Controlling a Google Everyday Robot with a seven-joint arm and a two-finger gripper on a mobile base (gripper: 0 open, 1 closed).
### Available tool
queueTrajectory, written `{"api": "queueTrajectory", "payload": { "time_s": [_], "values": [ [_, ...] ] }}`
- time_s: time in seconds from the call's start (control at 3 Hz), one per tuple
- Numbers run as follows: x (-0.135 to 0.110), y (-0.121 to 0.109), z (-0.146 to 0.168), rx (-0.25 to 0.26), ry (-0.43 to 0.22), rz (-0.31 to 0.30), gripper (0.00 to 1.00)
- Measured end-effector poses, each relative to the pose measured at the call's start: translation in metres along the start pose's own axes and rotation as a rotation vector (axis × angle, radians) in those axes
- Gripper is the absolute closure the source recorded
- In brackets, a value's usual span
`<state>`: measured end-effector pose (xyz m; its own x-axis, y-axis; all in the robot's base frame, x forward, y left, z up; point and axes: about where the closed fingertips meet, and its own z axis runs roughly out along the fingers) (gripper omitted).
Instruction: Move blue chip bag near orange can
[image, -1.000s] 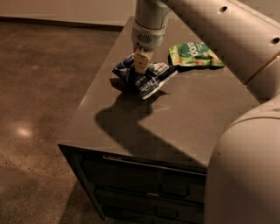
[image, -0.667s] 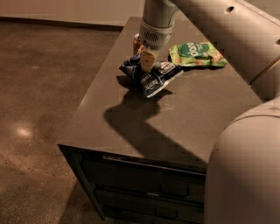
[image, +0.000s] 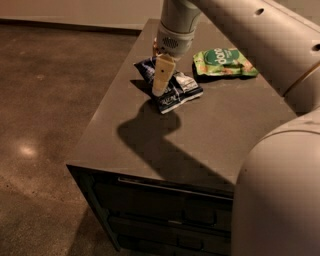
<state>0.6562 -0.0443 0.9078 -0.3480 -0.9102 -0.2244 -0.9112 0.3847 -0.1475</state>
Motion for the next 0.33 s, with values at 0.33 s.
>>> {"api": "queueTrajectory", "payload": {
  "time_s": [0.33],
  "values": [
    [-0.0002,-0.0001,0.0002,0.000,0.000,0.000,0.00]
  ]
}}
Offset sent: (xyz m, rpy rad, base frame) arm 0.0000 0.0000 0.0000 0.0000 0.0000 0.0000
